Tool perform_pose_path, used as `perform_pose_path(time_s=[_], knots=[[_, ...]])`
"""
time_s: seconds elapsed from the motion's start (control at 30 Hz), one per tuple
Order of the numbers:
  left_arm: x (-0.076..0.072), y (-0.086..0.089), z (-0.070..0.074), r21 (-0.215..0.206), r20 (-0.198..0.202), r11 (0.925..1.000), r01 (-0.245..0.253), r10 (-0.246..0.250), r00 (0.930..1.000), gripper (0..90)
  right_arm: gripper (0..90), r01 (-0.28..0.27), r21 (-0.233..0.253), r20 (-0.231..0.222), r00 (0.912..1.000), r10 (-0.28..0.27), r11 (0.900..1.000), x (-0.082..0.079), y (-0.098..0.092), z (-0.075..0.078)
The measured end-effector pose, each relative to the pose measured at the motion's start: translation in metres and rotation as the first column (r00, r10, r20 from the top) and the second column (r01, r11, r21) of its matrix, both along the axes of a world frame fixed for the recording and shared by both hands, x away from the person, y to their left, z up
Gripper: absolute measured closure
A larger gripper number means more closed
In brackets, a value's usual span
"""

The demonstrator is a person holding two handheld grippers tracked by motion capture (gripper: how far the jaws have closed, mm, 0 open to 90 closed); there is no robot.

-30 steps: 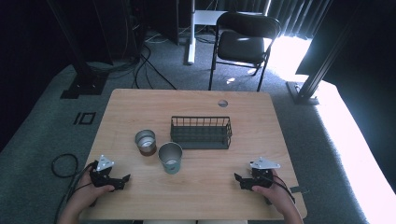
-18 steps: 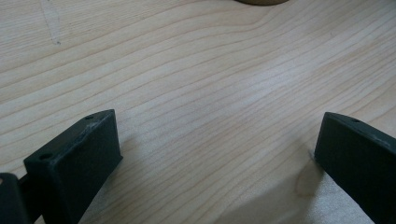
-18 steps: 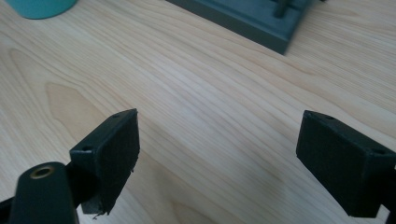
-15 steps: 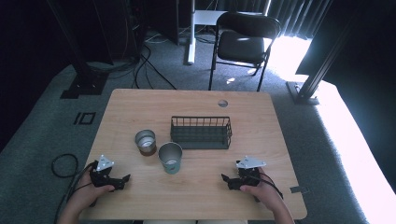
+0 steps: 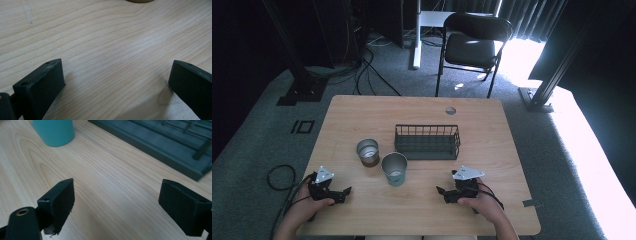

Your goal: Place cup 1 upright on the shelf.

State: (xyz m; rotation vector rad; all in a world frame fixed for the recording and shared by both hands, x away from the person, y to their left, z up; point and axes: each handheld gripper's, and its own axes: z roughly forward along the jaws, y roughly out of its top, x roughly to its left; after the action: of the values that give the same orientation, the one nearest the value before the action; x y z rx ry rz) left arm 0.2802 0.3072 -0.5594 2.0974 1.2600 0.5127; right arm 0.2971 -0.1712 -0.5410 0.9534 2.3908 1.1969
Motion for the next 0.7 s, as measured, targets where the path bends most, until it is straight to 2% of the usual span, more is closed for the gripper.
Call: perform_pose_path(time_s=[0.37, 0.6, 0.7], knots=[[0.000, 0.000, 0.000, 0.000, 0.000, 1.0000, 0.000, 0.000, 1.0000, 0.9, 13.0, -0.050, 0.026, 0.015, 0.9987, 0.050, 0.998, 0.004, 0.023, 0.006], [0.000, 0.000, 0.000, 0.000, 0.000, 1.0000, 0.000, 0.000, 1.0000, 0.9, 13.0, -0.095, 0.042, 0.035, 0.9950, 0.093, 0.995, 0.005, 0.040, 0.010], [0.000, 0.000, 0.000, 0.000, 0.000, 1.0000, 0.000, 0.000, 1.0000, 0.9, 13.0, -0.124, 0.069, 0.052, 0.9913, 0.121, 0.990, 0.006, 0.051, 0.013]])
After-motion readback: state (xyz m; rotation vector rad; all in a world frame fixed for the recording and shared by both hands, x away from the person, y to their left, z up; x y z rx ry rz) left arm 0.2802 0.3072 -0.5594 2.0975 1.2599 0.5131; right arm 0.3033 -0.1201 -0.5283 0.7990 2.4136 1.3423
